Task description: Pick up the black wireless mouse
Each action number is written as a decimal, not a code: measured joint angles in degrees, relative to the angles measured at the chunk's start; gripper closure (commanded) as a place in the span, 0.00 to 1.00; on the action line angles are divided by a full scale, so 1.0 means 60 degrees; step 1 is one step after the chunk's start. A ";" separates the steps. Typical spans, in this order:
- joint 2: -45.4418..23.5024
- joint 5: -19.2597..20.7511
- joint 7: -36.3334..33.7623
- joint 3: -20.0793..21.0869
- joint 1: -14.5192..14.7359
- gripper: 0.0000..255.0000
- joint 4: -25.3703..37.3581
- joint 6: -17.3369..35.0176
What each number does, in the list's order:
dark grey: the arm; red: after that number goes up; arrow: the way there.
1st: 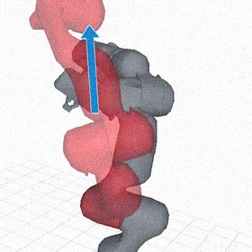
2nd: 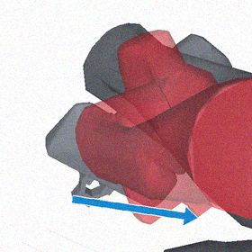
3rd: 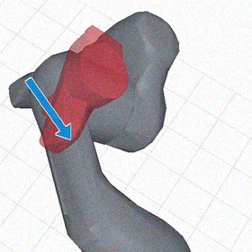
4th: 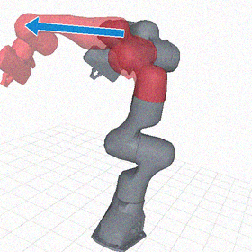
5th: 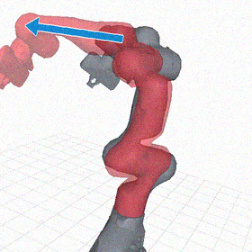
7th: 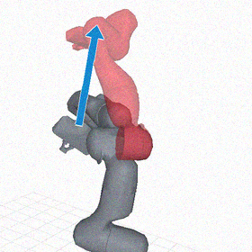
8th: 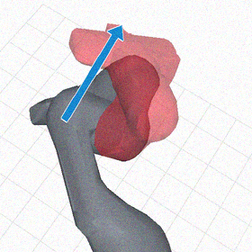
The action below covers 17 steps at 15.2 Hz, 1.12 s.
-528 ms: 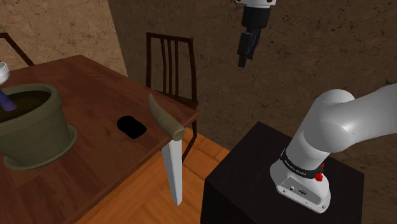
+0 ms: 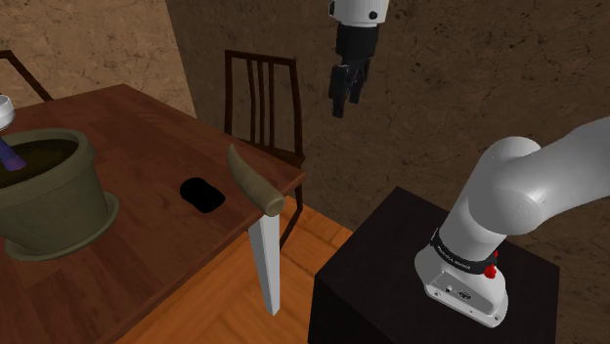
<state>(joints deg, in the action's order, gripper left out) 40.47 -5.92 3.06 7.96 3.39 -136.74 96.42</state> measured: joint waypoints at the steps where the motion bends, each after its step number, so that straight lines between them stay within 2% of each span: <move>1: -0.0225 -0.0091 -0.0180 0.0178 0.0046 0.00 0.0022 0.0220; 9: -0.2192 -0.0516 -0.1777 0.1665 0.0353 0.00 0.0838 0.1559; 13: -0.3508 -0.0354 -0.2617 0.2356 0.0377 0.00 0.1673 0.2106; 17: -0.4941 0.0091 -0.3514 0.2978 0.0408 0.00 0.2624 0.2588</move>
<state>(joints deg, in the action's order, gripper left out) 10.82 -5.37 -18.02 25.83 5.84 -120.99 111.95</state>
